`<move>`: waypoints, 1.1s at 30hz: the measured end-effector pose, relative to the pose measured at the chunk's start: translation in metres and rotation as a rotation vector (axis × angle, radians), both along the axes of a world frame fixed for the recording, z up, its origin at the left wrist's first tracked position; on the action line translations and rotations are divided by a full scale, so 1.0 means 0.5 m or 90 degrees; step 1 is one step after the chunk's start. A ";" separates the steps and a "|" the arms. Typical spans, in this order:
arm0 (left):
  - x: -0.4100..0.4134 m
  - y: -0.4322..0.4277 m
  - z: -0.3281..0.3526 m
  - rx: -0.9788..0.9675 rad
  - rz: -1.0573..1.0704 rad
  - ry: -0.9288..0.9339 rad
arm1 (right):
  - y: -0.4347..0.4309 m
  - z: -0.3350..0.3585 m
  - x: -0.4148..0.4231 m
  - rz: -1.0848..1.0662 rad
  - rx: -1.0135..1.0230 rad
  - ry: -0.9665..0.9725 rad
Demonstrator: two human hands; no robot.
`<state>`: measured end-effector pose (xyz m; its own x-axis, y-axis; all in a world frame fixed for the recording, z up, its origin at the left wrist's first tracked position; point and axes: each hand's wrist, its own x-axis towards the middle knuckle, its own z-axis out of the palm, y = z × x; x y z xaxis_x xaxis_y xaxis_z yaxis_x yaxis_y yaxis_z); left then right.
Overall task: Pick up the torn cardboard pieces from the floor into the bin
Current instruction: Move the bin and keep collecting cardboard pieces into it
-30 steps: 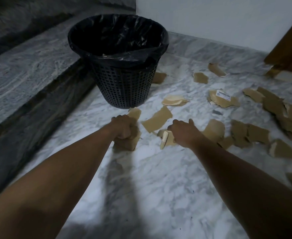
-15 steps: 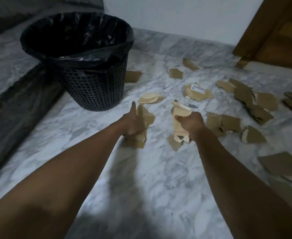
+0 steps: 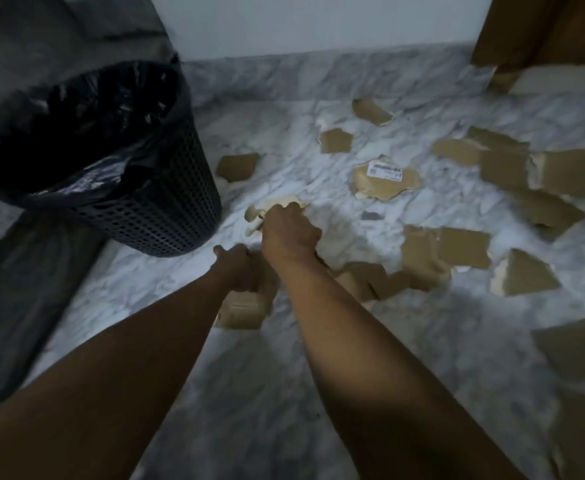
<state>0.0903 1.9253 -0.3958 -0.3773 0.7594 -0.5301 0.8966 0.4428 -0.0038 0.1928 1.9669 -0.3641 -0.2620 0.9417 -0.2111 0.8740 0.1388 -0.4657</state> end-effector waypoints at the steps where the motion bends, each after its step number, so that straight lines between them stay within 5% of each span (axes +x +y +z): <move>1: -0.011 0.011 -0.006 -0.005 0.020 -0.003 | 0.016 0.008 -0.006 -0.012 -0.004 0.066; 7: -0.050 0.015 -0.024 0.020 -0.002 -0.021 | 0.072 -0.009 0.081 -0.153 -0.119 0.317; 12: -0.056 0.026 -0.009 0.003 -0.073 -0.044 | 0.015 -0.039 0.178 -0.174 -0.154 0.176; 17: -0.056 0.064 0.012 -0.021 -0.258 -0.037 | -0.117 -0.044 0.135 -0.070 -0.027 -0.039; 21: -0.053 0.129 0.014 0.109 -0.479 -0.001 | -0.122 -0.041 0.137 -0.152 -0.021 0.030; 24: -0.056 0.178 -0.010 0.069 -0.483 -0.043 | -0.085 -0.022 0.173 -0.188 -0.009 0.036; 28: -0.066 0.230 -0.022 0.016 -0.445 -0.105 | -0.057 -0.036 0.207 -0.037 -0.104 -0.245; 33: -0.046 0.251 -0.028 -0.015 -0.419 -0.093 | -0.090 -0.066 0.184 -0.033 -0.151 -0.244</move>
<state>0.0672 2.0510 -0.4097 0.2366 0.7938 -0.5603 0.9716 -0.1945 0.1347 0.2847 1.9221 -0.3972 -0.0762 0.8653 -0.4955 0.9926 0.0185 -0.1202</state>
